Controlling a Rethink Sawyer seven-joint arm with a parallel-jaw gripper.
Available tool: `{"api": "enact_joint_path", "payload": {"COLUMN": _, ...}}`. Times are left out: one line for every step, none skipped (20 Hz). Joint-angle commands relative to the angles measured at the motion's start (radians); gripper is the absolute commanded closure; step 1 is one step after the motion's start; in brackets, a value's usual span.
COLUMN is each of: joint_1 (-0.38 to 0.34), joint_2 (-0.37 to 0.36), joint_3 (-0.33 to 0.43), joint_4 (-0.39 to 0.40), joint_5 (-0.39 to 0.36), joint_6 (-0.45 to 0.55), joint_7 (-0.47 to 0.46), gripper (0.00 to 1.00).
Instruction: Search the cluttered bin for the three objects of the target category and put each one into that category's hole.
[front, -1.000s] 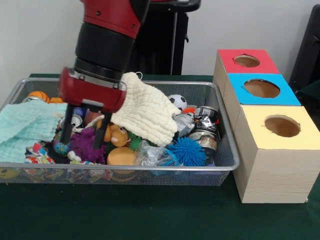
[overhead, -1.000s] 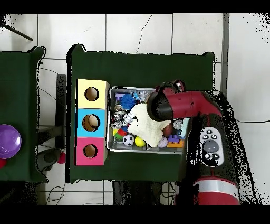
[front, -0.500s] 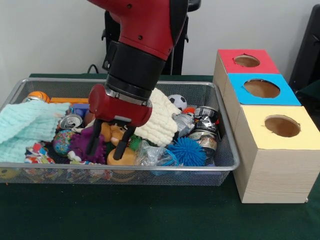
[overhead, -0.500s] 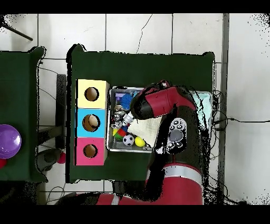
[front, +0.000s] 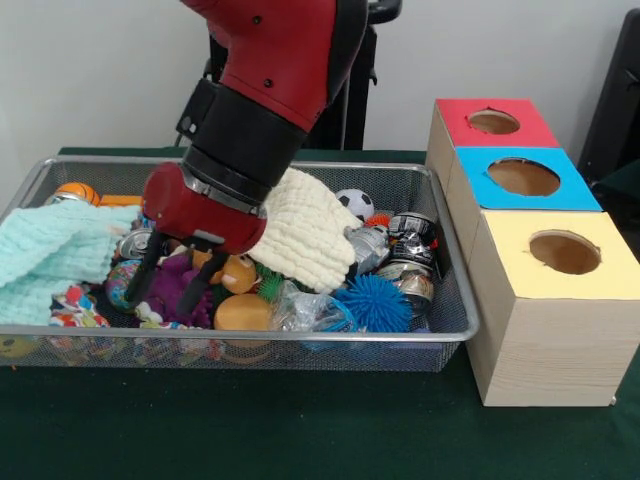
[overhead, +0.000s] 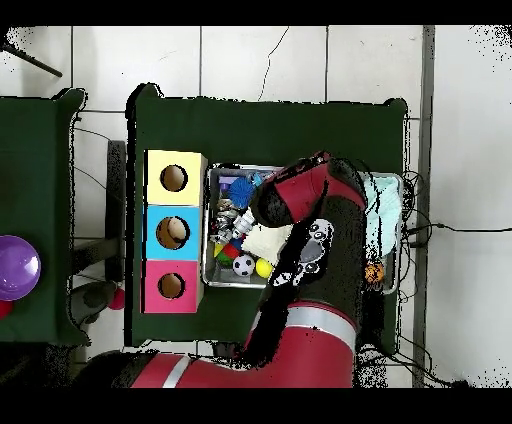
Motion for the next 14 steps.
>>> {"api": "enact_joint_path", "payload": {"joint_1": 0.035, "joint_2": 0.085, "joint_3": -0.106, "joint_4": -0.085, "joint_5": -0.097, "joint_6": 0.061, "joint_7": 0.112, "gripper": 0.00}}
{"api": "enact_joint_path", "payload": {"joint_1": 0.043, "joint_2": 0.092, "joint_3": -0.122, "joint_4": -0.094, "joint_5": -0.103, "joint_6": 0.052, "joint_7": 0.121, "gripper": 0.00}}
{"api": "enact_joint_path", "payload": {"joint_1": 0.047, "joint_2": 0.095, "joint_3": -0.131, "joint_4": -0.094, "joint_5": -0.099, "joint_6": 0.043, "joint_7": 0.135, "gripper": 0.00}}
{"api": "enact_joint_path", "payload": {"joint_1": 0.051, "joint_2": 0.101, "joint_3": -0.146, "joint_4": -0.094, "joint_5": -0.095, "joint_6": 0.025, "joint_7": 0.166, "gripper": 0.00}}
{"api": "enact_joint_path", "payload": {"joint_1": 0.058, "joint_2": 0.107, "joint_3": -0.161, "joint_4": -0.094, "joint_5": -0.094, "joint_6": 0.008, "joint_7": 0.189, "gripper": 0.00}}
{"api": "enact_joint_path", "payload": {"joint_1": 0.051, "joint_2": 0.106, "joint_3": -0.157, "joint_4": -0.075, "joint_5": -0.066, "joint_6": -0.018, "joint_7": 0.222, "gripper": 0.00}}
{"api": "enact_joint_path", "payload": {"joint_1": 0.045, "joint_2": 0.104, "joint_3": -0.154, "joint_4": -0.056, "joint_5": -0.038, "joint_6": -0.045, "joint_7": 0.256, "gripper": 0.00}}
{"api": "enact_joint_path", "payload": {"joint_1": 0.038, "joint_2": 0.102, "joint_3": -0.151, "joint_4": -0.037, "joint_5": -0.011, "joint_6": -0.071, "joint_7": 0.290, "gripper": 0.00}}
{"api": "enact_joint_path", "payload": {"joint_1": 0.027, "joint_2": 0.096, "joint_3": -0.138, "joint_4": -0.019, "joint_5": 0.017, "joint_6": -0.067, "joint_7": 0.297, "gripper": 0.00}}
{"api": "enact_joint_path", "payload": {"joint_1": 0.011, "joint_2": 0.082, "joint_3": -0.112, "joint_4": 0.005, "joint_5": 0.051, "joint_6": -0.051, "joint_7": 0.299, "gripper": 0.00}}
{"api": "enact_joint_path", "payload": {"joint_1": -0.001, "joint_2": 0.073, "joint_3": -0.093, "joint_4": 0.021, "joint_5": 0.071, "joint_6": -0.039, "joint_7": 0.290, "gripper": 0.00}}
{"api": "enact_joint_path", "payload": {"joint_1": -0.026, "joint_2": 0.055, "joint_3": -0.053, "joint_4": 0.049, "joint_5": 0.108, "joint_6": -0.013, "joint_7": 0.276, "gripper": 0.00}}
{"api": "enact_joint_path", "payload": {"joint_1": -0.041, "joint_2": 0.047, "joint_3": -0.032, "joint_4": 0.066, "joint_5": 0.132, "joint_6": 0.000, "joint_7": 0.271, "gripper": 0.00}}
{"api": "enact_joint_path", "payload": {"joint_1": -0.061, "joint_2": 0.037, "joint_3": -0.004, "joint_4": 0.088, "joint_5": 0.167, "joint_6": 0.022, "joint_7": 0.260, "gripper": 0.00}}
